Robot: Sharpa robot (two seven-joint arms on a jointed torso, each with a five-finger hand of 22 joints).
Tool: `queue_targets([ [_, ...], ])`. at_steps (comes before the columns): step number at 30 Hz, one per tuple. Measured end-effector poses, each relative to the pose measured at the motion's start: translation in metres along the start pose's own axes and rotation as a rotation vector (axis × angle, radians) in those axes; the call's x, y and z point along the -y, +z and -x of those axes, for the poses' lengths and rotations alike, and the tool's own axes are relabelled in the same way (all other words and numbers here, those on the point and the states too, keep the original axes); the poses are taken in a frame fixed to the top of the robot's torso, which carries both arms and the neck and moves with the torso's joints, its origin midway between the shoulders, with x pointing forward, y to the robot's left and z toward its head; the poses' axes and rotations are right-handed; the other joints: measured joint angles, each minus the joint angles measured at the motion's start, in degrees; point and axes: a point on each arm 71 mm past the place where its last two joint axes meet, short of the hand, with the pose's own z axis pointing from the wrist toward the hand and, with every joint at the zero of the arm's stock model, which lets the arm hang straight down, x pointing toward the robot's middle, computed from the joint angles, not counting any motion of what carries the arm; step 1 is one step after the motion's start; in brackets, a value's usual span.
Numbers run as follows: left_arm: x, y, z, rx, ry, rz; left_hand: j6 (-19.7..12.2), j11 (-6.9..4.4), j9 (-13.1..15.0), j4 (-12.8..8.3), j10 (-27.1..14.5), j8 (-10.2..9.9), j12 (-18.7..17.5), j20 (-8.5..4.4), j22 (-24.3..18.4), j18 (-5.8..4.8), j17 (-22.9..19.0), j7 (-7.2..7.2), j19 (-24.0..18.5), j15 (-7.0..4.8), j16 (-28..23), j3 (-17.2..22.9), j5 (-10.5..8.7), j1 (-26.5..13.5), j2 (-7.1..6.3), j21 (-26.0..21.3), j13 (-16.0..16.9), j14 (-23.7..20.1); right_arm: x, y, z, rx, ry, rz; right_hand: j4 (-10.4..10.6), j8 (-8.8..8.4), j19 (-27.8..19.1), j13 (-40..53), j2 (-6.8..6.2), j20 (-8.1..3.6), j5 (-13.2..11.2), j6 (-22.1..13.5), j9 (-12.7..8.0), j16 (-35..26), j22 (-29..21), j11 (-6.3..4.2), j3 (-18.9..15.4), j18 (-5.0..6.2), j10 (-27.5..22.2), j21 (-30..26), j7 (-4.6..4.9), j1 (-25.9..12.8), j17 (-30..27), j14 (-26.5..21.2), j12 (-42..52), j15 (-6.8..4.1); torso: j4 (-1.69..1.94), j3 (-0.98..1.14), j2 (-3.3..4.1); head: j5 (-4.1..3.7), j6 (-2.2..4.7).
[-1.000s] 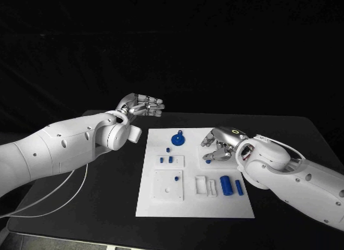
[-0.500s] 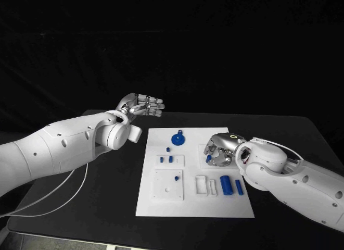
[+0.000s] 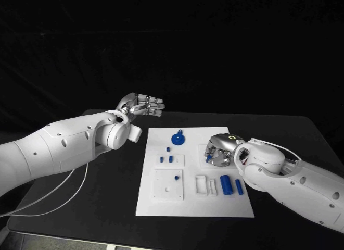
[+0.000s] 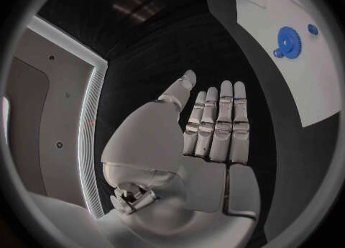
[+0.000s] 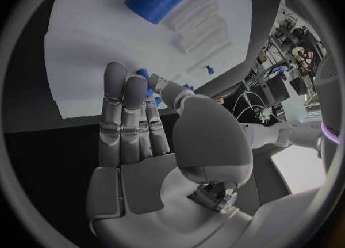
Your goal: Assemble the parts on the task board
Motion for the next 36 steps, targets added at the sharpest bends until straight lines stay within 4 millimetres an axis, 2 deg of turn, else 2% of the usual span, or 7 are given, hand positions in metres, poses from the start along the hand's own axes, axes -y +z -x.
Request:
queue_targets([
  [7, 0.0, 0.0, 0.0, 0.0, 0.0, 0.001, 0.0, 0.0, 0.0, 0.0, 0.0, 0.0, 0.0, 0.0, 0.0, 0.0, 0.0, 0.0, 0.0, 0.0, 0.0, 0.0, 0.0, 0.0, 0.0, 0.0, 0.0, 0.0, -0.001, 0.001, -0.001, 0.011, -0.008, 0.0, -0.6, -0.22, 0.0, 0.0, 1.69, -0.63, 0.0, 3.2, 0.1, 0.0, 0.5, -1.03, -0.6, -0.44, 3.2, 0.4, -0.37, 0.9, 0.3, 0.1, -0.1, -0.76, 0.0, -0.01, 0.0, -0.01, -0.12],
  [11, 0.0, 0.0, 0.0, -0.001, 0.0, 0.001, 0.0, 0.0, 0.0, 0.0, 0.0, 0.0, 0.0, 0.0, -0.1, 0.0, 0.0, 0.0, 0.0, 0.0, 0.0, 0.0, 0.0, 0.0, 0.0, 0.0, 0.0, 0.0, -0.001, 0.002, -0.002, 0.024, -0.014, 0.0, -1.0, -0.36, 0.0, 0.0, 2.42, -1.21, -0.1, 4.7, 0.1, 0.0, 0.8, -1.46, -1.0, -1.08, 4.8, 0.5, -0.64, 1.4, 0.4, 0.2, -0.4, -1.04, 0.01, -0.01, -0.01, -0.05, -0.2],
  [17, 0.0, 0.0, 0.0, 0.0, 0.0, 0.002, 0.0, 0.0, 0.0, 0.0, 0.0, 0.0, 0.0, 0.0, -0.1, 0.0, 0.0, 0.0, 0.0, 0.0, 0.0, 0.0, 0.0, 0.0, 0.0, 0.0, 0.0, 0.0, -0.002, 0.003, -0.003, 0.05, -0.021, -0.003, -2.9, -0.34, -0.1, 0.0, 2.93, -1.73, -0.2, 6.1, 0.1, 0.0, 1.6, -1.15, 0.6, -1.91, 5.7, 0.8, -1.1, 1.2, 0.7, 0.2, -0.6, -1.44, 0.03, -0.03, -0.01, -0.1, -0.33],
  [22, 0.0, 0.0, 0.001, 0.001, 0.001, 0.003, 0.0, 0.0, 0.0, 0.0, 0.0, 0.0, 0.0, 0.0, -0.1, 0.0, 0.0, 0.0, 0.0, 0.0, 0.0, 0.0, 0.0, 0.0, 0.0, 0.0, 0.0, 0.0, -0.004, 0.001, 0.0, 0.074, -0.018, 0.002, -3.3, -0.34, -0.1, 0.1, 3.22, -1.73, -0.3, 6.2, 0.1, 0.0, 2.0, -1.15, 0.9, -2.25, 5.7, 0.8, -1.14, 0.9, 0.8, 0.2, -0.4, -1.44, 0.03, -0.02, -0.02, -0.02, -0.33],
  [25, -0.001, 0.0, 0.001, 0.003, 0.002, 0.003, 0.0, 0.0, 0.0, 0.0, 0.0, 0.0, 0.0, 0.0, -0.2, 0.0, 0.0, 0.0, 0.0, 0.0, 0.0, 0.0, 0.0, 0.2, 0.24, 0.3, 0.0, 0.0, -0.006, -0.002, 0.007, 0.099, -0.008, 0.011, -3.4, -0.34, -0.1, 0.4, 3.29, -1.73, -0.4, 6.6, 0.3, 0.0, 2.2, -1.03, 1.2, -2.3, 5.8, 0.8, -1.18, 0.9, 0.9, 0.2, -0.4, -1.44, 0.03, -0.01, -0.02, 0.12, -0.28],
  [31, -0.001, 0.0, 0.004, 0.009, 0.004, 0.005, 0.0, 0.0, 0.0, 0.0, 0.0, 0.0, 0.0, 0.0, -0.2, 0.0, 0.0, 0.0, 0.0, 0.0, 0.0, 0.0, 0.0, 0.3, 0.25, 0.4, 0.0, 0.0, -0.021, -0.01, 0.035, 0.183, 0.035, 0.057, -3.5, -0.35, 0.1, 0.2, 3.34, -1.94, -0.5, 6.6, 0.4, 0.0, 2.3, -0.95, 1.5, -2.69, 5.9, 0.8, -1.18, 0.8, 0.9, 0.2, -0.4, -1.82, -0.03, -0.01, -0.03, 0.44, -0.23],
  [36, -0.002, 0.001, 0.006, 0.013, 0.005, 0.006, 0.0, 0.0, 0.0, 0.0, 0.0, 0.0, 0.0, 0.0, -0.2, 0.0, 0.0, 0.0, 0.0, 0.0, 0.0, 0.0, 0.0, 0.2, 0.25, 0.4, 0.0, 0.0, -0.035, -0.016, 0.047, 0.222, 0.069, 0.098, -3.6, -0.4, 0.0, 0.2, 3.33, -2.02, -0.5, 6.6, 0.4, 0.0, 2.6, -0.95, 1.6, -2.74, 5.9, 0.8, -1.18, 0.8, 1.0, 0.2, -0.4, -1.82, -0.03, 0.0, -0.03, 0.85, -0.39],
])
